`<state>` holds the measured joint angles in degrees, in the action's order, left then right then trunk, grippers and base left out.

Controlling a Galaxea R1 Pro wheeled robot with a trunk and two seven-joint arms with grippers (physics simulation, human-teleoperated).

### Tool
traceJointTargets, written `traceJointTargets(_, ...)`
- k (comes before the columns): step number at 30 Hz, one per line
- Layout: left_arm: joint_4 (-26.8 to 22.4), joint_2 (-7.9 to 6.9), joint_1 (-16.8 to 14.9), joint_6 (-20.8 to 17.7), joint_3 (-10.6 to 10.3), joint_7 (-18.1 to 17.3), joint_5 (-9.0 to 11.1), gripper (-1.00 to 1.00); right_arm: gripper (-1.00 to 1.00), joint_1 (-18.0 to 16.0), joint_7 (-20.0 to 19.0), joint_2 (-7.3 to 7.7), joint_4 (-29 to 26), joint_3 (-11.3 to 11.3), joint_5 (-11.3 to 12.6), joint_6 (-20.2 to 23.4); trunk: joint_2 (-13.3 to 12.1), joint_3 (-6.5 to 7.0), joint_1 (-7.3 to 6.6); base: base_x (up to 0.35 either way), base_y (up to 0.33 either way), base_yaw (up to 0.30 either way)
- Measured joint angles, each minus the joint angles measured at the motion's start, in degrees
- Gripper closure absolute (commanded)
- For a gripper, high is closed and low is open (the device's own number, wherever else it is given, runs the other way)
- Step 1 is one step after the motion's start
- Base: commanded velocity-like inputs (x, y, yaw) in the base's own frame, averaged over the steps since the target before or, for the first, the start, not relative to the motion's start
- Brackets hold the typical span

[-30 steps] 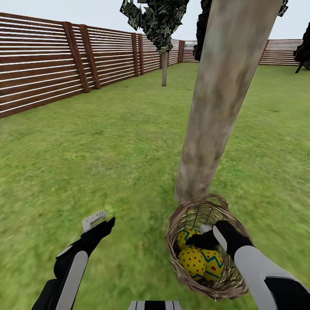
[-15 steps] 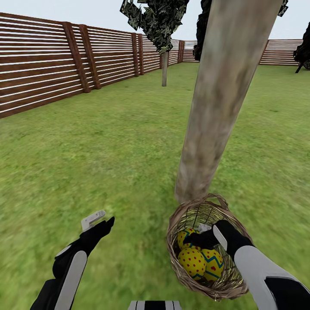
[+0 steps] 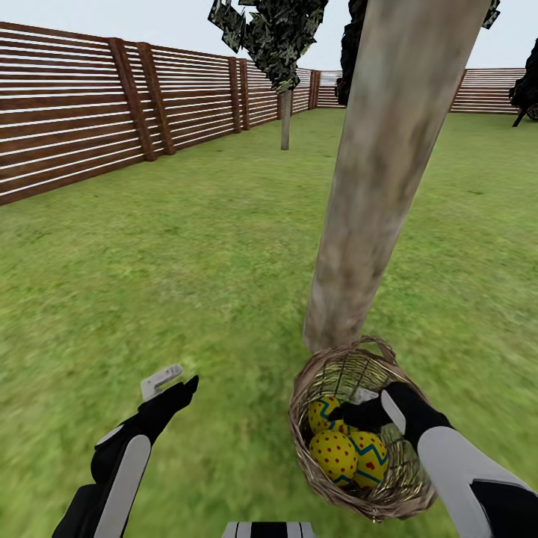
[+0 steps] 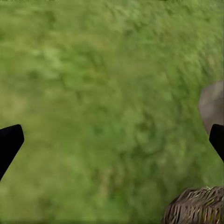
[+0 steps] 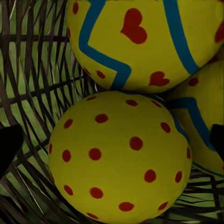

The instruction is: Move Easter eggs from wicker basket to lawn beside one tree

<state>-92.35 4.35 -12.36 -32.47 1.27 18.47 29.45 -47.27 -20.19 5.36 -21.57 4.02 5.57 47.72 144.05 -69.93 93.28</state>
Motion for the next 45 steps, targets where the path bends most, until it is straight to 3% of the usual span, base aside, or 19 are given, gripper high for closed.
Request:
traceJointTargets(15, 0.0, -0.08, 0.0, -0.1, 0.1, 0.0, 0.0, -1.0, -1.0, 0.0, 0.0, 0.46, 0.0, 0.1, 0.0, 0.0, 0.2, -3.1, 0.36, 0.0, 0.0, 0.0)
traceJointTargets(27, 0.0, -0.08, 0.0, -0.1, 0.2, 0.0, 0.0, -1.0, -1.0, 0.0, -0.2, 0.23, 0.4, 0.0, 0.3, 0.0, 0.2, -3.1, 0.36, 0.0, 0.0, 0.0)
traceJointTargets(32, 0.0, -0.08, 0.0, -0.2, 0.2, 0.0, 0.0, -1.0, -1.0, 0.0, -0.2, 0.34, 0.4, 0.0, 0.3, 0.0, 0.3, -4.21, 0.49, 0.0, 0.0, 0.0)
traceJointTargets(45, -0.1, -0.08, 0.0, -0.2, 0.3, 0.0, 0.0, -1.0, -1.0, 0.0, -1.7, 0.19, 0.6, -0.1, 0.3, 0.1, 0.3, -4.66, 0.54, 0.0, 0.0, 0.0)
